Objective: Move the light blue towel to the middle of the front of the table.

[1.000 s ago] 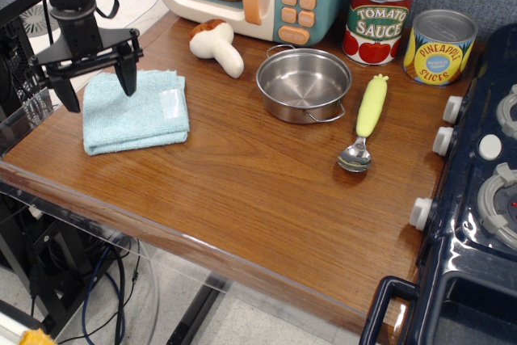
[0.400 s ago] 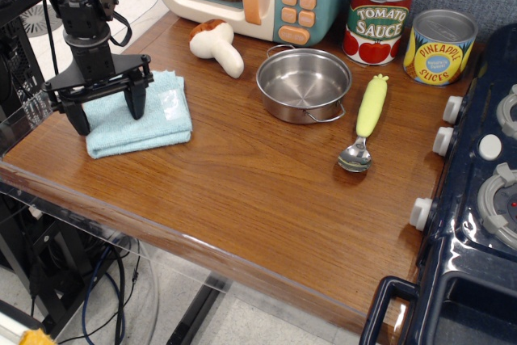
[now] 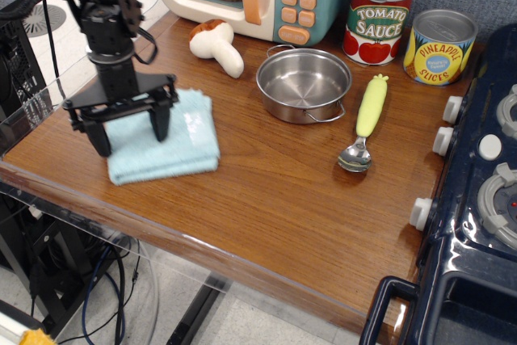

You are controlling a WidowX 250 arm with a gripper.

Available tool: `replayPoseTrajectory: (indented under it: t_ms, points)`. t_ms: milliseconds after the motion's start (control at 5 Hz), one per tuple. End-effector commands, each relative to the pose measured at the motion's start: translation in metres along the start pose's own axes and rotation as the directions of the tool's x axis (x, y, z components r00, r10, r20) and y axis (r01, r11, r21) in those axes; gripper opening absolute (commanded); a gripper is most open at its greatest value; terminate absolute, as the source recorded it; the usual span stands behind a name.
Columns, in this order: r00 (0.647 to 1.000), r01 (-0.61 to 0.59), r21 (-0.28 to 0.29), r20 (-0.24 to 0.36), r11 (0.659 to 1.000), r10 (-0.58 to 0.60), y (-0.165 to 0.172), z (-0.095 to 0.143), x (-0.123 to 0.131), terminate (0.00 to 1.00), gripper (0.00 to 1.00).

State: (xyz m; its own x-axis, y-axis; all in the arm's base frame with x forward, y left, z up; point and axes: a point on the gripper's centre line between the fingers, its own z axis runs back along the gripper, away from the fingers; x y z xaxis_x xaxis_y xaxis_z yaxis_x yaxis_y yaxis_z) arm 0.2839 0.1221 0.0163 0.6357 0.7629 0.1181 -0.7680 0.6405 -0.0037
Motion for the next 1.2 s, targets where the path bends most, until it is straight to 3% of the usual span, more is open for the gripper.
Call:
replayPoseTrajectory:
  t_ms: [0,400,600,1000]
  points:
    - [0.993,0.116,-0.073,0.023,0.991,-0.115,-0.025,0.026,-0.047,0.0,1.0]
    - [0.949,0.314,-0.106,0.021,0.943,-0.314,-0.047,0.029,-0.105,0.0,1.0]
    - [0.927,0.375,-0.122,0.029,0.919,-0.375,-0.053,0.037,-0.122,0.0,1.0]
    - [0.915,0.402,-0.147,0.033,0.904,-0.402,-0.07,0.045,-0.128,0.0,1.0]
